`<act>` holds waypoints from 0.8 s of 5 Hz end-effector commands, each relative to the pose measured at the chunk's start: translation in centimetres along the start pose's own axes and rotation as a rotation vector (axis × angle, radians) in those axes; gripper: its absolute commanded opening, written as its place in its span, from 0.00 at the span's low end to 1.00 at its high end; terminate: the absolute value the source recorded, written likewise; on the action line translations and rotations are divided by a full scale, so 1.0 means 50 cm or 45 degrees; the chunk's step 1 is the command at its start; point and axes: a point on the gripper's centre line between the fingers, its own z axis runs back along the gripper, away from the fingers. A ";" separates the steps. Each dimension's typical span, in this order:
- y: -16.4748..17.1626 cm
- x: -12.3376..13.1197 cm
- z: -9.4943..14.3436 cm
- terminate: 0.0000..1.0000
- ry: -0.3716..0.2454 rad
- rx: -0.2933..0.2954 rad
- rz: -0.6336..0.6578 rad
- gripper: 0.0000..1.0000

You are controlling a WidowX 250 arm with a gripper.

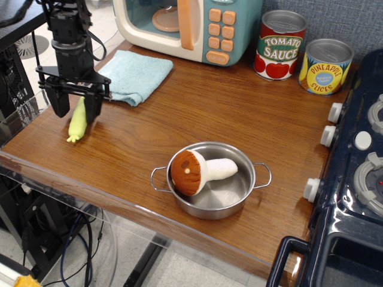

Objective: Move the spoon to the back of the table beside the cloth.

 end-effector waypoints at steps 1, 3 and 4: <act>0.011 0.007 0.021 0.00 -0.083 -0.007 0.052 0.00; 0.030 -0.001 0.047 0.00 -0.129 -0.004 0.087 0.00; 0.042 -0.007 0.096 0.00 -0.212 0.023 0.133 0.00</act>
